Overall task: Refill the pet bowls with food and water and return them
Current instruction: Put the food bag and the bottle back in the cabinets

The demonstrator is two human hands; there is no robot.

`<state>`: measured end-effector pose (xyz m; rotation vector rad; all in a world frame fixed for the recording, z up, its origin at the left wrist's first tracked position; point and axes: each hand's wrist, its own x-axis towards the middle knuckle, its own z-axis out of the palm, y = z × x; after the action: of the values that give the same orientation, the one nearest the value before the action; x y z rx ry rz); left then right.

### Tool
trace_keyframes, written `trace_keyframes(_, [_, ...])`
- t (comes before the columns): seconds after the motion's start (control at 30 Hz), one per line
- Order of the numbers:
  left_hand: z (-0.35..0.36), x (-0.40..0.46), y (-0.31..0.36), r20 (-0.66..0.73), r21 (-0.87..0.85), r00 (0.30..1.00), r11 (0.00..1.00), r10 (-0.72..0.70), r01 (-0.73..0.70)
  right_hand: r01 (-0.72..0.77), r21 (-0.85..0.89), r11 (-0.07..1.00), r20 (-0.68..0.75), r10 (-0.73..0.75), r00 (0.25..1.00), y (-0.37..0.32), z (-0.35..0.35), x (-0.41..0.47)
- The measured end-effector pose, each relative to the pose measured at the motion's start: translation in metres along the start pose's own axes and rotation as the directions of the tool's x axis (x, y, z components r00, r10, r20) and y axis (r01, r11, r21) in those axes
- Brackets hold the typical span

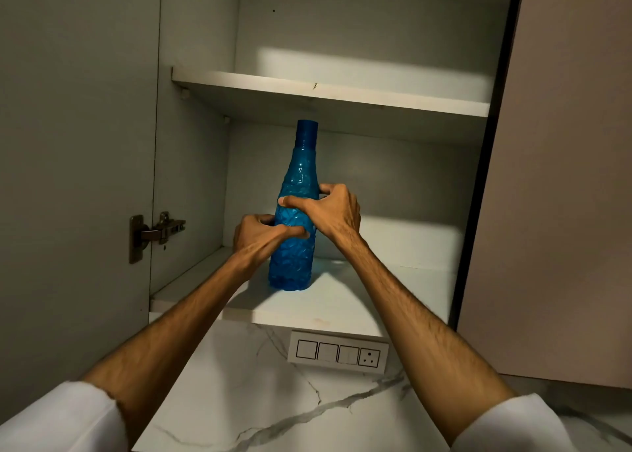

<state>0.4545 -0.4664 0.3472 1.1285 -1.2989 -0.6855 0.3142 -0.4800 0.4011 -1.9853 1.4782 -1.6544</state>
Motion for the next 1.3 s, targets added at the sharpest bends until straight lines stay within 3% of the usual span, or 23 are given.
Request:
trace_keyframes(0.5, [0.003,0.003,-0.003,0.021,0.077,1.000,0.997,-0.007,0.005,-0.034,-0.042,0.999,0.016,0.035,0.999,-0.009,0.002,-0.011])
trace_keyframes(0.63, [0.000,-0.005,-0.003,-0.036,0.077,0.999,0.997,0.016,-0.013,-0.037,-0.071,0.997,-0.006,0.036,0.999,-0.011,-0.002,-0.017])
trace_keyframes(0.87, [-0.012,-0.032,0.016,-0.119,0.003,0.992,0.999,0.034,-0.034,-0.041,-0.082,0.996,-0.041,0.038,0.998,-0.016,-0.019,-0.038])
trace_keyframes(1.3, [-0.035,-0.125,0.055,-0.155,-0.175,0.985,0.978,0.082,-0.109,0.082,0.067,0.994,-0.026,-0.080,0.996,-0.046,-0.053,-0.105])
